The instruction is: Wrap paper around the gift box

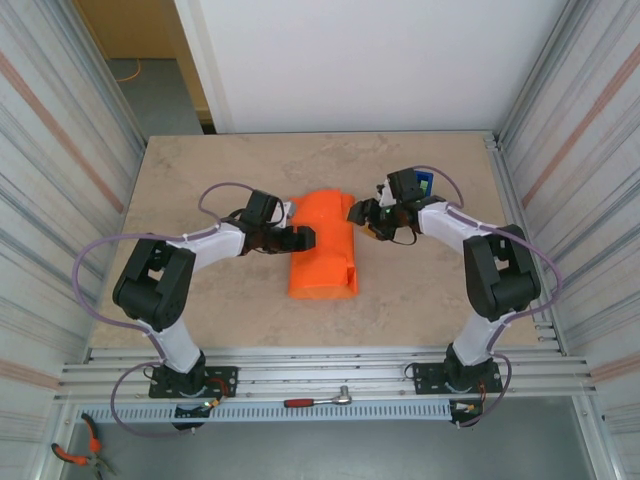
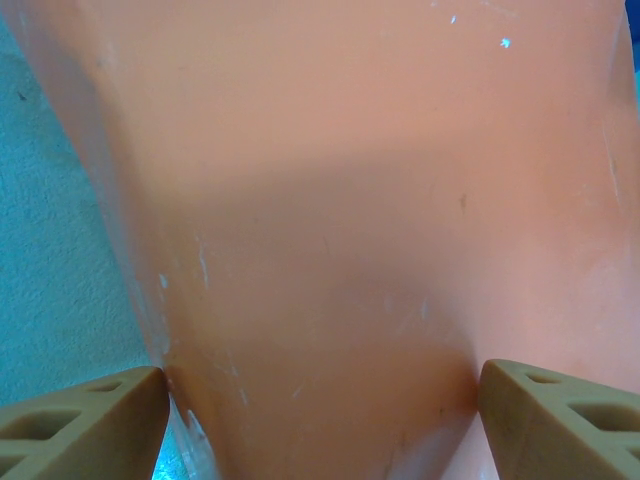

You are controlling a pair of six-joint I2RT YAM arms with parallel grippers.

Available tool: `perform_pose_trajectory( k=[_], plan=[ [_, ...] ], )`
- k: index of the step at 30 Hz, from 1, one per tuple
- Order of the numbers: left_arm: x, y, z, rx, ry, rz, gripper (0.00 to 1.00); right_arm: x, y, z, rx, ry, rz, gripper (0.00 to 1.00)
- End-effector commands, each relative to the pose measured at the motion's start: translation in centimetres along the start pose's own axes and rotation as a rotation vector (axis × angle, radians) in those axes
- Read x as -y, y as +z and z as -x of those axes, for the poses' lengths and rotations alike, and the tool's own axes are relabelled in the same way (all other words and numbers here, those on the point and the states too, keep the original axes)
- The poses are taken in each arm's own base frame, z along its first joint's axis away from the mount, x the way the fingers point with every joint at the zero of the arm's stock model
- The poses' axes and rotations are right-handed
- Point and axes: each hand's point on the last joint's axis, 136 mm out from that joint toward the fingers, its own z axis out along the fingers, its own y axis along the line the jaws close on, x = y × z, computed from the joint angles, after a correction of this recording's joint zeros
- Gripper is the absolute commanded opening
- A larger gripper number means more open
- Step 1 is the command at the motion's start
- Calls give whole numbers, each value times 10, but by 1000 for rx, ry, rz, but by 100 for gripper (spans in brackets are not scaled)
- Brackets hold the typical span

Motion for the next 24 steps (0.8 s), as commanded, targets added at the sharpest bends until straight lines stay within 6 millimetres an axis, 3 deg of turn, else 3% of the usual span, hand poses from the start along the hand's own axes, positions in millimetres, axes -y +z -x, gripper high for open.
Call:
perform_pose_trajectory(
  k=[1, 4, 6, 11, 24],
  plan=[
    [-26, 7, -27, -73, -15, 107, 81, -16, -9, 0, 0, -30, 31, 40],
    [-25, 8, -26, -72, -12, 105, 80, -13, -3, -2, -7, -23, 33, 18],
    [-25, 9, -25, -72, -11, 101, 80, -10, 1, -3, -15, -20, 29, 9],
    [-24, 9, -25, -77, -9, 99, 80, -4, 10, -4, -30, -12, 19, 3],
    [-23, 9, -26, -81, -8, 90, 80, -12, 23, -10, -59, -35, 21, 0]
  ],
)
